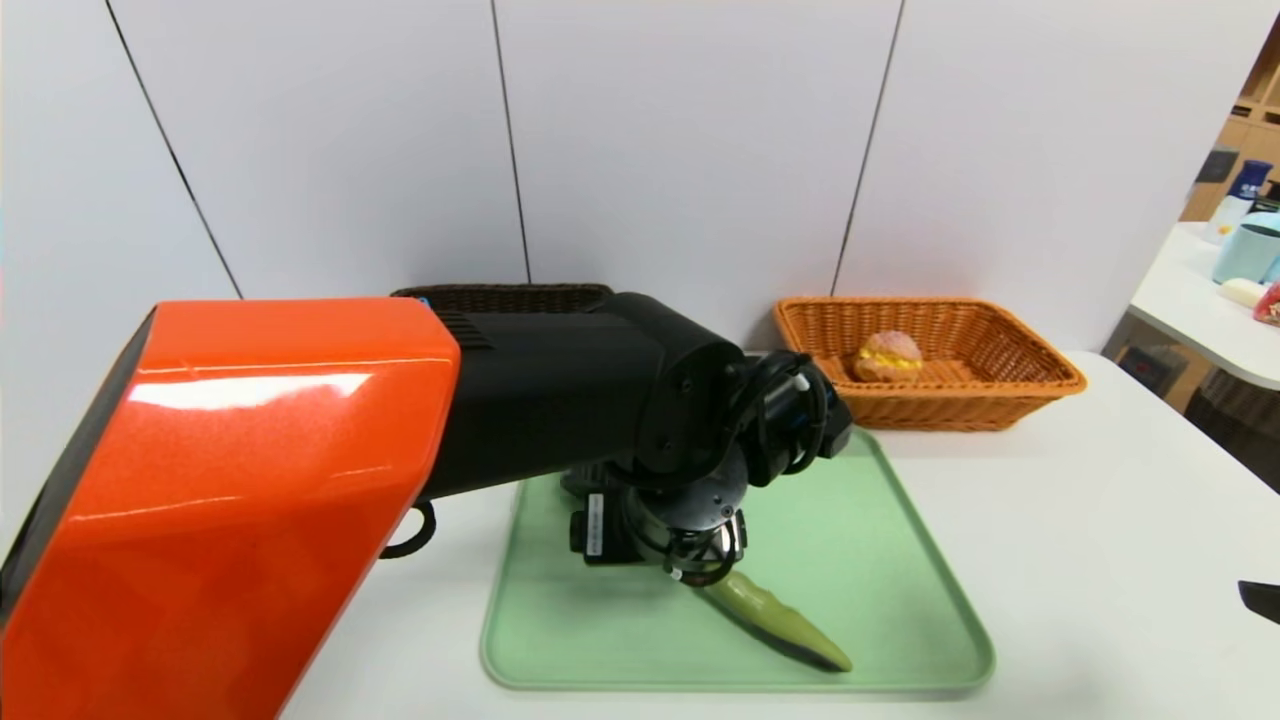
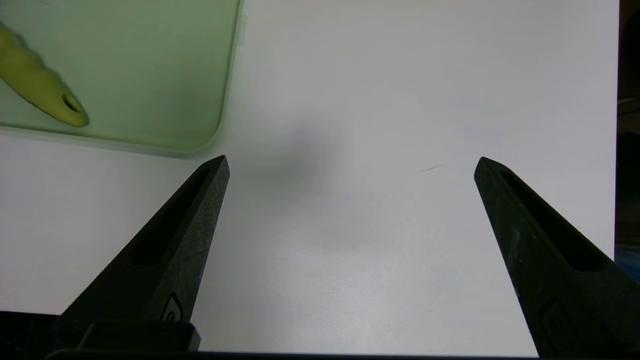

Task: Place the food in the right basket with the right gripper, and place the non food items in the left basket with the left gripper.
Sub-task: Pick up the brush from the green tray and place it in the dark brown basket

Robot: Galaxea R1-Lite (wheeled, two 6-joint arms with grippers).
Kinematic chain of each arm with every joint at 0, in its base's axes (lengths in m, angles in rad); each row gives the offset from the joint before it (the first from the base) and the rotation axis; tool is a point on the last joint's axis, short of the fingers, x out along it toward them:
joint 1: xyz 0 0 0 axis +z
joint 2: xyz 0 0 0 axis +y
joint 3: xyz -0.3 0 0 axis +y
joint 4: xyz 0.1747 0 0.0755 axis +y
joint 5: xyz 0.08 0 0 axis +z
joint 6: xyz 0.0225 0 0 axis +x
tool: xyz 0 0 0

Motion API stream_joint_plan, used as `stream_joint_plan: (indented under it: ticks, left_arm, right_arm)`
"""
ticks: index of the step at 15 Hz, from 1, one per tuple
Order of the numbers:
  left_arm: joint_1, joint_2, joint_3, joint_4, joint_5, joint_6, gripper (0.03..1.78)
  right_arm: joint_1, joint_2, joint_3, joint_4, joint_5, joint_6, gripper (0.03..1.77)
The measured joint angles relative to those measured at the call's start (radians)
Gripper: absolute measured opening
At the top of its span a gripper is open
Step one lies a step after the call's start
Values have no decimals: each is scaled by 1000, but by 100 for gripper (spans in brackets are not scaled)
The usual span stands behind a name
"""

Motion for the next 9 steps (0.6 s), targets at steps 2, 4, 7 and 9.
stream_joint_plan:
  ticks: [2,4,7,9]
  left_arm:
    - [0,0,0,24,21,17,169]
    - [0,-1,1,30,27,27,169]
    - [0,-1,-9,-54,24,16,169]
    - [0,0,-11,-105,21,2,169]
  right_arm:
    - [0,0,3,0,0,-1,169]
    - [1,1,6,-1,0,-2,169]
    - [2,1,8,-1,0,-1,169]
    - [2,-1,14,0,2,-1,169]
